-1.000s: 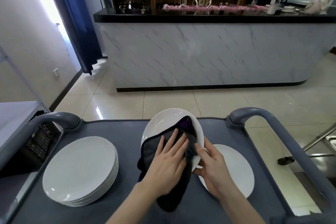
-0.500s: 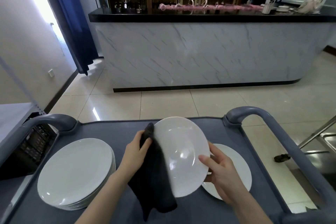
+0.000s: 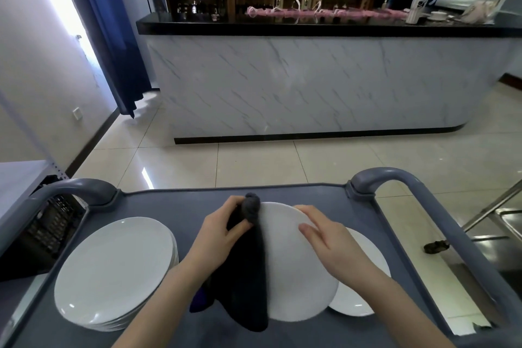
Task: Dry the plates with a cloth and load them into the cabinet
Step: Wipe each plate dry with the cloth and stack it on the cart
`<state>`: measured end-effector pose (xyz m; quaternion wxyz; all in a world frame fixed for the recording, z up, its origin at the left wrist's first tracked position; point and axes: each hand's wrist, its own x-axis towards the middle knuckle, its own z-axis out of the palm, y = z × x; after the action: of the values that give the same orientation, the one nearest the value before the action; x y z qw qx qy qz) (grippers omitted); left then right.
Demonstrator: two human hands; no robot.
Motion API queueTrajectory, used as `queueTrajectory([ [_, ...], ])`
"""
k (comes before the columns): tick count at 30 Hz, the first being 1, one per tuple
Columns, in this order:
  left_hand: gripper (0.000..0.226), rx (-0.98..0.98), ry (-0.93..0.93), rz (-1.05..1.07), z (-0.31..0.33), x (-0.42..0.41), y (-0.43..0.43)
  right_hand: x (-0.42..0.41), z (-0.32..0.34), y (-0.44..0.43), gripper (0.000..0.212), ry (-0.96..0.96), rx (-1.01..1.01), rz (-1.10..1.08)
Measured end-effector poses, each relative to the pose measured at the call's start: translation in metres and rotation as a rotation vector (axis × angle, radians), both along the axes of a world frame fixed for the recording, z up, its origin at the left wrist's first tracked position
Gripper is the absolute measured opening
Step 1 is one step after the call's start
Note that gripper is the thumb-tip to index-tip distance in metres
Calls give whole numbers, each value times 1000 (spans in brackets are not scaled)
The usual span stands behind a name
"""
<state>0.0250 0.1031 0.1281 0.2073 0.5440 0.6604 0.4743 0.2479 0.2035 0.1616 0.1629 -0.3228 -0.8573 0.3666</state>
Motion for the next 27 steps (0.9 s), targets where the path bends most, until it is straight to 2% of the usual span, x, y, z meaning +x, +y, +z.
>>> queueTrajectory([
  [4,30,5,115,-118,12,9,9,-20,7,0,26,-189,259,114],
  [6,24,-10,74,-116,10,11,14,-23,5,1,28,-183,336,88],
  [9,17,-7,-57,-6,-2,10,15,-16,3,3,22,-4,281,-20],
  [14,8,-4,-336,351,-33,18,6,-10,-7,-11,24,368,99,-299],
  [17,6,-28,-405,501,-44,26,3,-17,-19,-27,22,500,43,-462],
  [20,11,-45,-443,562,-49,32,-1,-23,-30,-33,21,578,-24,-621],
  [24,7,-64,-348,534,-49,27,-9,-15,-29,-20,24,443,-52,-493],
  [27,22,-23,-202,354,-36,17,-8,-7,-14,-4,23,306,-7,-261],
])
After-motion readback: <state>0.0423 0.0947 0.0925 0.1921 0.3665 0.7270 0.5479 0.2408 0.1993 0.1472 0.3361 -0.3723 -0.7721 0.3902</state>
